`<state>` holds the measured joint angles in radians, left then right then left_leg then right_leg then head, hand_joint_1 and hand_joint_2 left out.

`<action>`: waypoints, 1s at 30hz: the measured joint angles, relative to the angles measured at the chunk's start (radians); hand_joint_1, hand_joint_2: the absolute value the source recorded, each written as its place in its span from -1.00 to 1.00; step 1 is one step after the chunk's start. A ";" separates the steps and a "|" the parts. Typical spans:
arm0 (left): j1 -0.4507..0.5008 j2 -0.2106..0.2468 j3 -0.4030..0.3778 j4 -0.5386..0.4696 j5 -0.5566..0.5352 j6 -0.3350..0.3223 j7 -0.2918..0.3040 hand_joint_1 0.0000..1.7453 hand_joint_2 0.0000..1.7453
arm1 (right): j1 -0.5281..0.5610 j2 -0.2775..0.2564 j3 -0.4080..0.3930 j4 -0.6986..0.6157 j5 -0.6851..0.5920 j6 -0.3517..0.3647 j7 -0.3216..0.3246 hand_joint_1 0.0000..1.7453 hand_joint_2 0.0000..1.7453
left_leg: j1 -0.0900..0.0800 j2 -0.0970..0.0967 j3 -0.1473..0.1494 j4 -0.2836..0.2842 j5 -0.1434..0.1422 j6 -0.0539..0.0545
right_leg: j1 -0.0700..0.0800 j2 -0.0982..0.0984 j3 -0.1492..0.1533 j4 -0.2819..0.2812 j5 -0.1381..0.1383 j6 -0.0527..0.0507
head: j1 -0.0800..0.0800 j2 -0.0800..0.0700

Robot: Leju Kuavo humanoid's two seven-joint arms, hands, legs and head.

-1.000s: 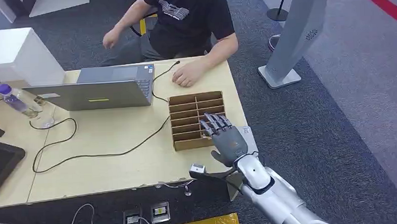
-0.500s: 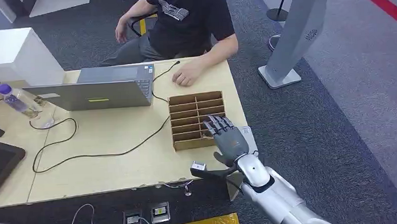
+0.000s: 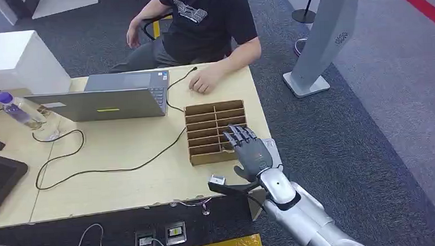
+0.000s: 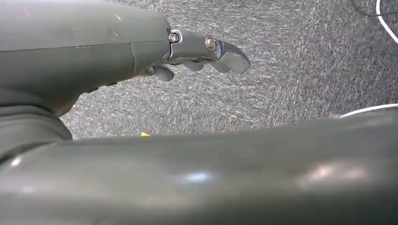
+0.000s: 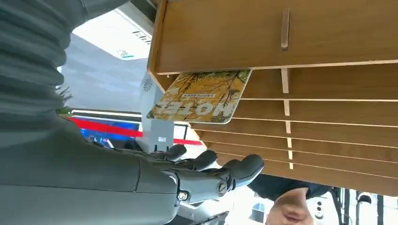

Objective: Pass the card to the sensor for recognition and then transmit it.

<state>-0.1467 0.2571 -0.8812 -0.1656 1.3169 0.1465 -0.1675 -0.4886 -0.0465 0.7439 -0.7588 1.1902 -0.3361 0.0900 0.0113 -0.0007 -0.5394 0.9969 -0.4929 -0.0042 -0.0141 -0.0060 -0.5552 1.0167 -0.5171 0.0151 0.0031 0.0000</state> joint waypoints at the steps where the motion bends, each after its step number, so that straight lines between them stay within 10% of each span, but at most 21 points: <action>1: 0.000 0.000 0.000 0.000 0.000 0.000 0.000 -1.00 -1.00 | 0.000 0.000 0.000 0.000 0.000 0.000 0.000 -1.00 1.00 | 0.000 0.000 0.000 0.000 0.000 0.000 | 0.000 0.000 0.000 0.000 0.000 0.000 | 0.000 0.000; 15: 0.000 0.002 -0.002 0.000 -0.001 0.000 0.000 -1.00 -1.00 | 0.002 -0.005 -0.001 -0.034 -0.002 0.000 0.009 -0.96 1.00 | 0.000 0.000 0.000 0.000 0.000 0.000 | 0.000 0.000 0.000 0.000 0.000 0.000 | 0.000 0.000; 17: 0.000 0.002 -0.002 0.000 -0.002 0.000 0.000 -1.00 -1.00 | 0.002 -0.007 -0.001 -0.034 0.002 0.003 0.010 0.74 1.00 | 0.000 0.000 0.000 0.000 0.000 0.000 | 0.000 0.000 0.000 0.000 0.000 0.000 | 0.000 0.000; 18: 0.000 0.002 -0.002 0.000 -0.003 0.000 0.000 -1.00 -1.00 | 0.003 -0.007 -0.001 -0.034 0.003 0.005 0.011 0.90 1.00 | 0.000 0.000 0.000 0.000 0.000 0.000 | 0.000 0.000 0.000 0.000 0.000 0.000 | 0.000 0.000; 30: 0.000 0.002 -0.003 0.000 -0.008 -0.003 0.000 -1.00 -1.00 | 0.008 -0.011 -0.001 -0.042 0.015 0.043 0.014 1.00 1.00 | 0.000 0.000 0.000 0.000 0.000 0.000 | 0.000 0.000 0.000 0.000 0.000 0.000 | 0.000 0.000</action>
<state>-0.1467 0.2586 -0.8839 -0.1656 1.3088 0.1431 -0.1675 -0.4804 -0.0580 0.7431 -0.8007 1.2055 -0.2933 0.1045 0.0113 -0.0006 -0.5391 0.9970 -0.4929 -0.0042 -0.0141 -0.0058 -0.5552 1.0167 -0.5171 0.0150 0.0031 0.0000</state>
